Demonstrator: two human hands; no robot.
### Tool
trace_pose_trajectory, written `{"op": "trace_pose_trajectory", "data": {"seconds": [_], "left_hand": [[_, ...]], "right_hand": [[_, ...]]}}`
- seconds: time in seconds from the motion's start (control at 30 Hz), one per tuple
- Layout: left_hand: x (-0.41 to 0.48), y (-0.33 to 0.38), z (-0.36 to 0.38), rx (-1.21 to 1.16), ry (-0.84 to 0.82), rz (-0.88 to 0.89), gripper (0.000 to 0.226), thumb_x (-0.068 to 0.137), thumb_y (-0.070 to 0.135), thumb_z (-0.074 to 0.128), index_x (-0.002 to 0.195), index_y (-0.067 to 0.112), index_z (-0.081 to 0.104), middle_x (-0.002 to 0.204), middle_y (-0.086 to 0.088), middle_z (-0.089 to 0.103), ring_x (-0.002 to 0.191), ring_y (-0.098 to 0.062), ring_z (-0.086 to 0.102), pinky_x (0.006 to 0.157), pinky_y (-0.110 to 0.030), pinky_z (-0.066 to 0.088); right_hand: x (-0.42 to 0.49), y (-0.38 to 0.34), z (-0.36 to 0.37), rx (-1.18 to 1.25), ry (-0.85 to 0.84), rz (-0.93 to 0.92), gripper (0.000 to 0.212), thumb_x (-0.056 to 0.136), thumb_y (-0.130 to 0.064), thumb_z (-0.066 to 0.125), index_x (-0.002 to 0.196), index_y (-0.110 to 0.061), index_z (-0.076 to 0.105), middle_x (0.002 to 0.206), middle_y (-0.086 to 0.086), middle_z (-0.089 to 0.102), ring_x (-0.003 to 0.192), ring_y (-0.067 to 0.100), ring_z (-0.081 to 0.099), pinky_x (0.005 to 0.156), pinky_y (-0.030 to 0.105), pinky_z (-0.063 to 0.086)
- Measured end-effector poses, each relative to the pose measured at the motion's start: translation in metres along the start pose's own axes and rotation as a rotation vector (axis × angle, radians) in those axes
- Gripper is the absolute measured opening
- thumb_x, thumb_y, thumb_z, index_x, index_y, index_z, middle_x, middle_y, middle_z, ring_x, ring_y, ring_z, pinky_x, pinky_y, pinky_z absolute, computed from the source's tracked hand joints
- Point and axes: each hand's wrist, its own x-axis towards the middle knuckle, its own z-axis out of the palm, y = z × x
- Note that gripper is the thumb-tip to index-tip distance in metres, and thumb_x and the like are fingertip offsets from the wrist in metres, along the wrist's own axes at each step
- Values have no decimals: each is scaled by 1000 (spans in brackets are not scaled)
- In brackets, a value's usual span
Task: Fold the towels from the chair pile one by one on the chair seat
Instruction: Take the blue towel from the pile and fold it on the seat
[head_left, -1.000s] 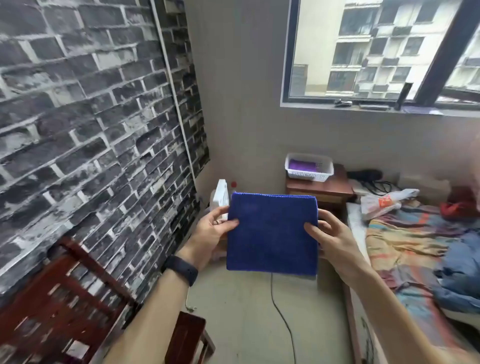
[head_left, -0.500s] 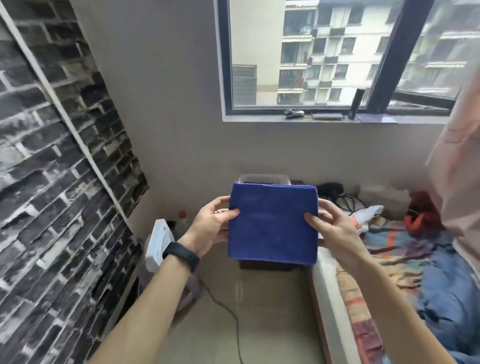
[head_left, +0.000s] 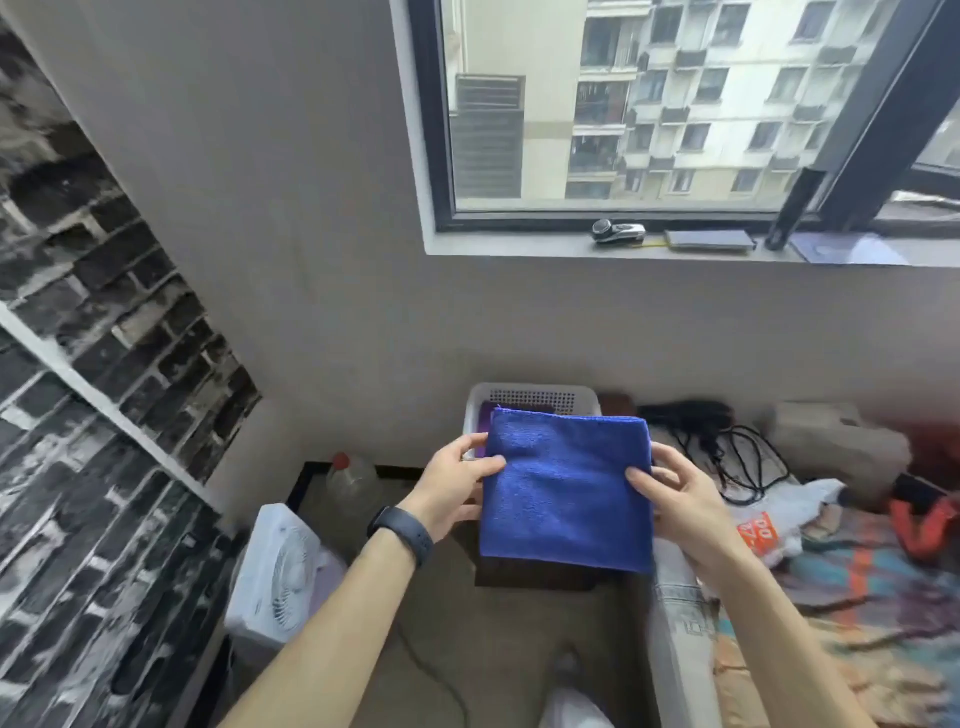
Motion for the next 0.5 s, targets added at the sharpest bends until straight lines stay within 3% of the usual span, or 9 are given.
{"op": "trace_pose_trajectory", "data": {"seconds": [0.13, 0.23, 0.37, 0.5], "left_hand": [[77, -13, -3, 50, 33, -144, 33, 93, 19, 64, 125, 23, 56, 110, -6, 73, 87, -23, 73, 64, -34, 57], [126, -26, -3, 73, 76, -287, 24, 94, 19, 60, 117, 24, 61, 107, -3, 74, 77, -19, 72, 63, -32, 56], [176, -40, -4, 128, 132, -486, 22, 93, 15, 56, 113, 18, 64, 85, 0, 70, 55, -13, 63, 60, -29, 53], [219, -43, -10, 187, 169, -602, 20, 95, 15, 55, 112, 15, 65, 74, 1, 63, 43, -8, 58, 51, -25, 51]], "right_hand": [[78, 35, 0, -31, -10, 173, 20, 97, -13, 62, 110, -27, 66, 100, 1, 77, 84, 16, 74, 58, 31, 55], [133, 58, -1, -73, -27, 326, 15, 97, -14, 62, 109, -23, 65, 103, 3, 76, 87, 17, 73, 58, 32, 55], [194, 85, 1, -164, -75, 501, 12, 97, -18, 61, 107, -22, 65, 104, -3, 73, 91, 17, 70, 62, 32, 55], [247, 107, 7, -227, -133, 687, 17, 97, -19, 61, 113, -17, 67, 104, 4, 75, 92, 23, 73, 70, 41, 61]]}}
